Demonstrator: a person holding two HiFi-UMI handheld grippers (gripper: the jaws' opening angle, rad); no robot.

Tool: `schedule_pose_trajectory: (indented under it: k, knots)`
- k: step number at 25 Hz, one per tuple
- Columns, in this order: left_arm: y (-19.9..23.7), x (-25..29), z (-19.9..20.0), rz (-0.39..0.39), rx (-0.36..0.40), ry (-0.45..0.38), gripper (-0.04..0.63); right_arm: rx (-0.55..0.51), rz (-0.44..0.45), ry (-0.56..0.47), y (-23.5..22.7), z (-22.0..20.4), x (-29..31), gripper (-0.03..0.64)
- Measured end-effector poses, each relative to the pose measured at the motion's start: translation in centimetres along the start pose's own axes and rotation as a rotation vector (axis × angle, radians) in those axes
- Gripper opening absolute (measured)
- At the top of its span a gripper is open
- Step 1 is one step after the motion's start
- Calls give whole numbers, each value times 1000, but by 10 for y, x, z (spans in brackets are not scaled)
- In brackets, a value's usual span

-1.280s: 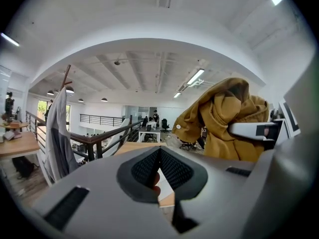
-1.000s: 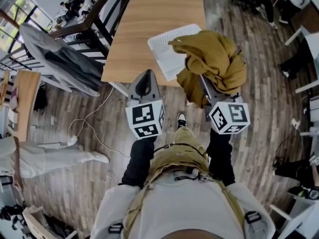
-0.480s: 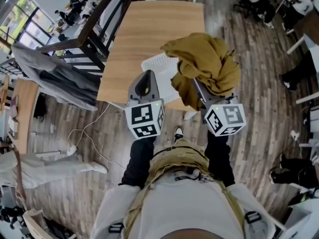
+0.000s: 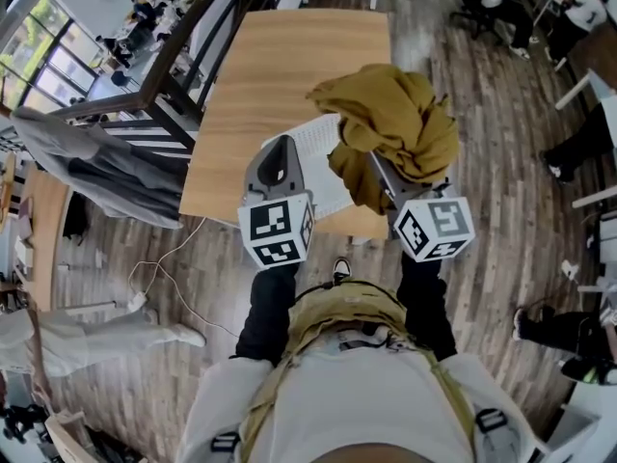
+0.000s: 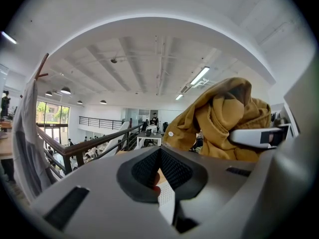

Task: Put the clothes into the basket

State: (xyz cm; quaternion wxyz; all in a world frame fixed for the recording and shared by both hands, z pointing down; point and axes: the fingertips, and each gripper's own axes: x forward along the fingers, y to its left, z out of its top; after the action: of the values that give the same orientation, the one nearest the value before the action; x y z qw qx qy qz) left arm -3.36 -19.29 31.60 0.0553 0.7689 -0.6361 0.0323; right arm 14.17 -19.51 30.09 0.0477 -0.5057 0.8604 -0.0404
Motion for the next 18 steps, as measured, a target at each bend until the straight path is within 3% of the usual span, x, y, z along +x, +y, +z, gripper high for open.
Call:
schedule_pose_trajectory:
  k: [11, 18]
  knots:
    - [6, 15, -17, 0, -10, 39, 0, 3, 41, 42, 3, -15, 18, 365]
    - [27, 36, -26, 2, -38, 107, 0, 29, 31, 94, 6, -26, 47, 365]
